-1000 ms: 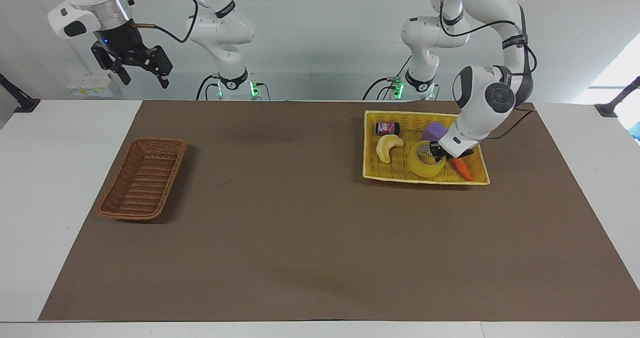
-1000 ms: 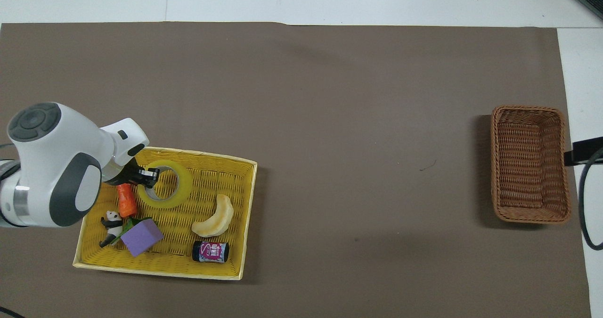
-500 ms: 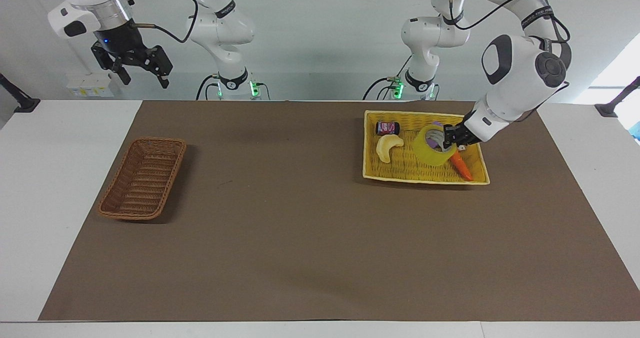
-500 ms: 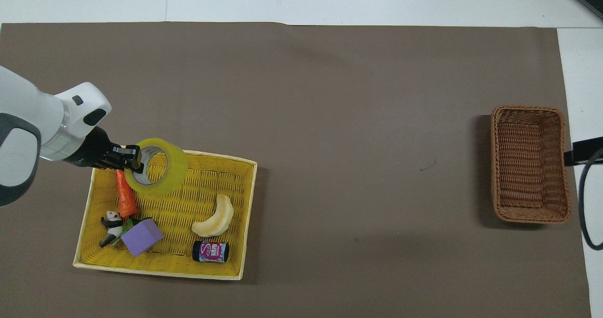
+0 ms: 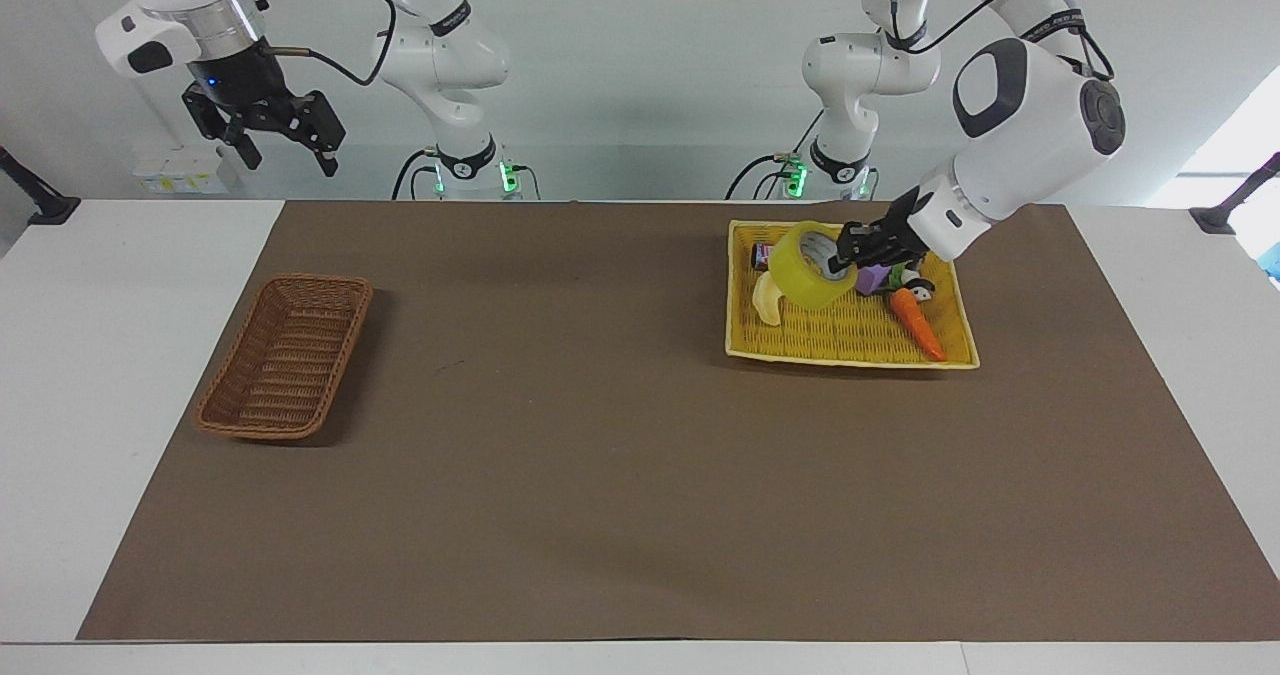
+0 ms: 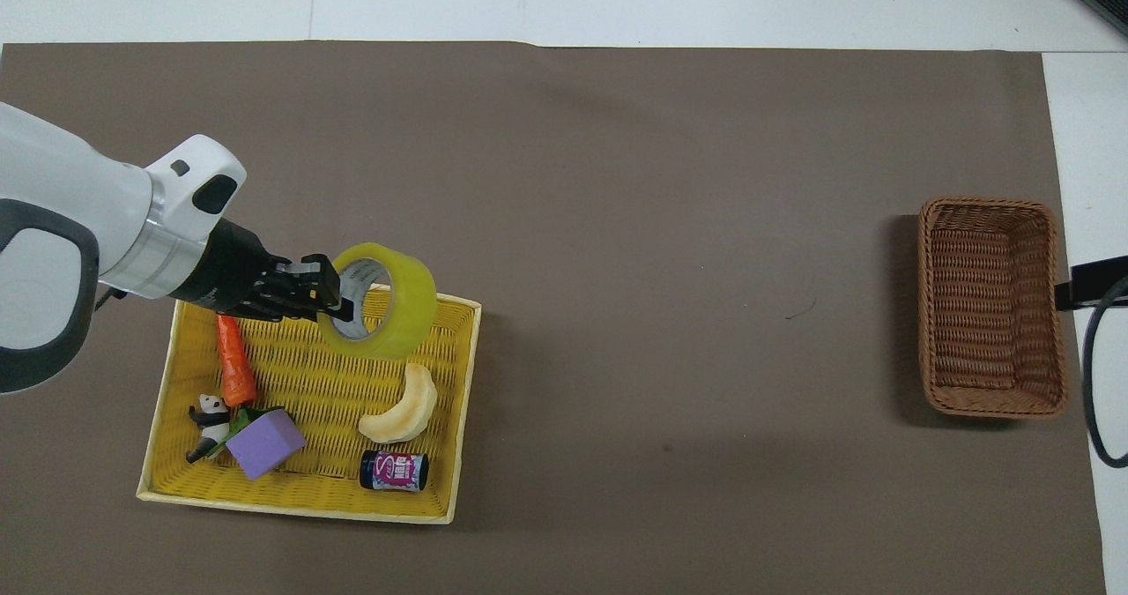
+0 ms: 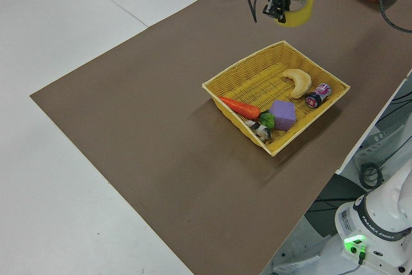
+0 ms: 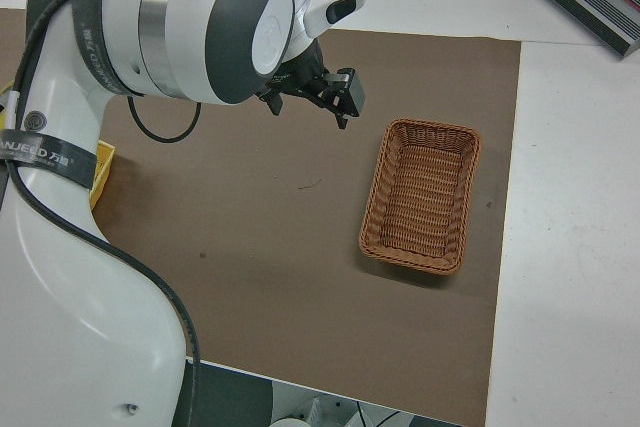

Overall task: Move tape to another basket
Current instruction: 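Carry the tape toward the basket while the right gripper reaches for it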

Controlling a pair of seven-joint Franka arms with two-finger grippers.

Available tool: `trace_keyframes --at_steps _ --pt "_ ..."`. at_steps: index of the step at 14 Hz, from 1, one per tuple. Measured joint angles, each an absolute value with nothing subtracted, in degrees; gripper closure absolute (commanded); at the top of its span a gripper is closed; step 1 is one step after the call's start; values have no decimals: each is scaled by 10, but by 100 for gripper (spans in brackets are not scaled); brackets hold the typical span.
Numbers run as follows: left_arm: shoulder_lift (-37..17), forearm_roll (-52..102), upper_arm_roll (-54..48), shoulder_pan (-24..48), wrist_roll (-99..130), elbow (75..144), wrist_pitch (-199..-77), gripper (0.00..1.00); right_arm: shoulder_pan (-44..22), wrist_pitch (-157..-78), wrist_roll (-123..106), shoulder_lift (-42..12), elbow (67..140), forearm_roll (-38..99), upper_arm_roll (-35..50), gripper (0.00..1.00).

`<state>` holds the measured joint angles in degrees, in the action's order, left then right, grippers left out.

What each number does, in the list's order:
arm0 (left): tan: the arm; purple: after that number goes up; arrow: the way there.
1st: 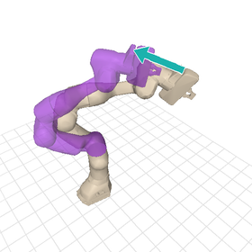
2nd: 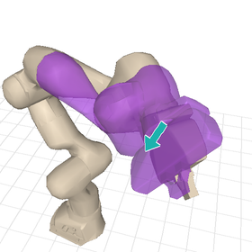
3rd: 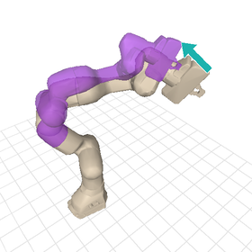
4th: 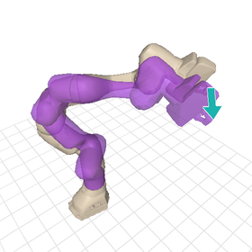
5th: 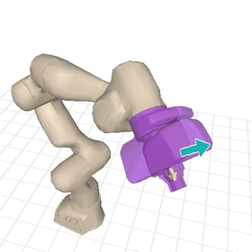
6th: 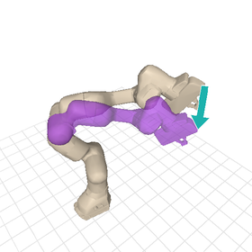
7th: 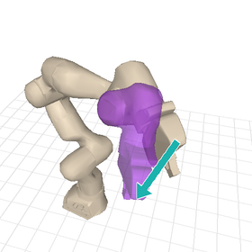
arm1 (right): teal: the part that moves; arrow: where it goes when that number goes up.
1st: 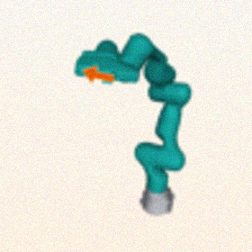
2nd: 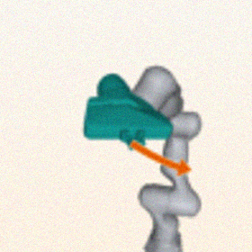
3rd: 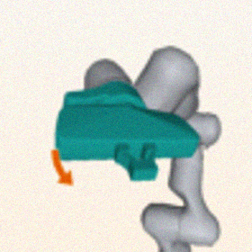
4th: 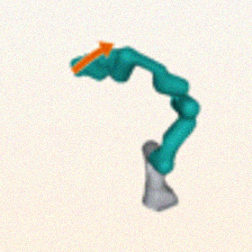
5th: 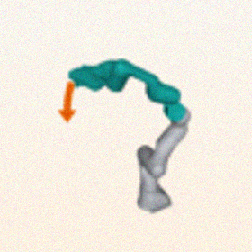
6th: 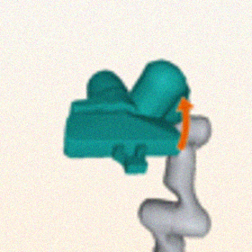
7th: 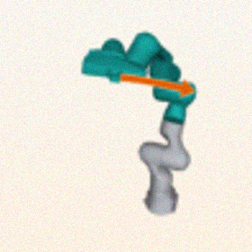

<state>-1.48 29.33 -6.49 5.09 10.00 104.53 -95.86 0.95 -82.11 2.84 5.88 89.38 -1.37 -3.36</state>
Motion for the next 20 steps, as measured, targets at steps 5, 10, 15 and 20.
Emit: trace_keyframes --at_steps 5,10,15,20 --pt "-1 369 -117 57 162 1043 -971 100 8 -826 25 59 894 -11 -14 0" --pt "19 399 -179 60 252 1043 -1000 100 3 -871 20 57 916 60 0 0" --pt "25 401 -190 92 316 1044 -1031 100 4 -907 34 52 947 231 -3 0" --pt "25 441 -189 93 318 1048 -1043 100 3 -907 104 66 985 406 -2 0"
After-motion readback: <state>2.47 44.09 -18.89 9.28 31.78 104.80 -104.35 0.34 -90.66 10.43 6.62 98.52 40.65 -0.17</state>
